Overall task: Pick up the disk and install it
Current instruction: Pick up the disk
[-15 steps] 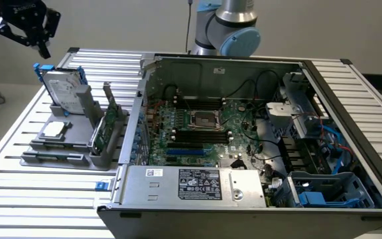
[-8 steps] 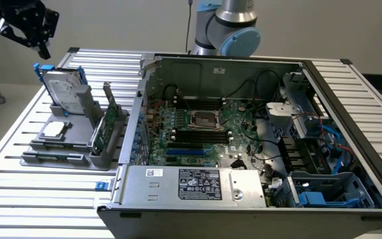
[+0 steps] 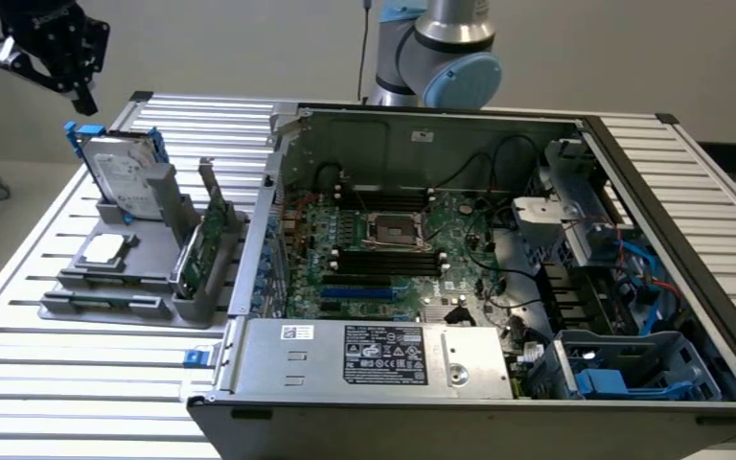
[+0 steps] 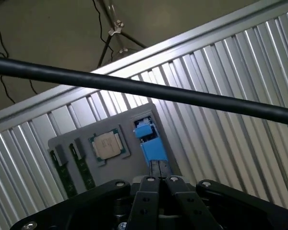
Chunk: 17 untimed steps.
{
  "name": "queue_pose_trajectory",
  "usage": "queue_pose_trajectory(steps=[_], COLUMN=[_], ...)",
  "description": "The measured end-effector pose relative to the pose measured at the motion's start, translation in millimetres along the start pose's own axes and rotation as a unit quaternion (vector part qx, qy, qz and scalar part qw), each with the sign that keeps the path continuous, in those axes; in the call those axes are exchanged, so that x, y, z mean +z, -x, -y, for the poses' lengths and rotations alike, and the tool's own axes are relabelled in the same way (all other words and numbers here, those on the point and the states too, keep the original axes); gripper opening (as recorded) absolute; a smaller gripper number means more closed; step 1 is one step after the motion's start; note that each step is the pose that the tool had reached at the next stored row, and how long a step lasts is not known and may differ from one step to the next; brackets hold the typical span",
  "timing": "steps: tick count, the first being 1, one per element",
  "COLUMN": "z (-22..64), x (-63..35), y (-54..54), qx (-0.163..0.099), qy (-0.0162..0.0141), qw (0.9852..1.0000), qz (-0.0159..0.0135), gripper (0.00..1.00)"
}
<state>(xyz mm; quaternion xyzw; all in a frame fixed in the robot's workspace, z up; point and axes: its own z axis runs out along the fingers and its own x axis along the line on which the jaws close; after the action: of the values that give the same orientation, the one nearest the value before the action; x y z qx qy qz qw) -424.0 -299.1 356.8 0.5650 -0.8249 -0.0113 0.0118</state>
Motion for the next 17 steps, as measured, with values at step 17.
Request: queue_pose_trajectory(steps=[17], z=[-5.5], x=[1.3], y=[8.1], qx=[-0.116], qy=[-0.0021], qw=[0.9933], qz=[-0.0068], gripper=[0.11])
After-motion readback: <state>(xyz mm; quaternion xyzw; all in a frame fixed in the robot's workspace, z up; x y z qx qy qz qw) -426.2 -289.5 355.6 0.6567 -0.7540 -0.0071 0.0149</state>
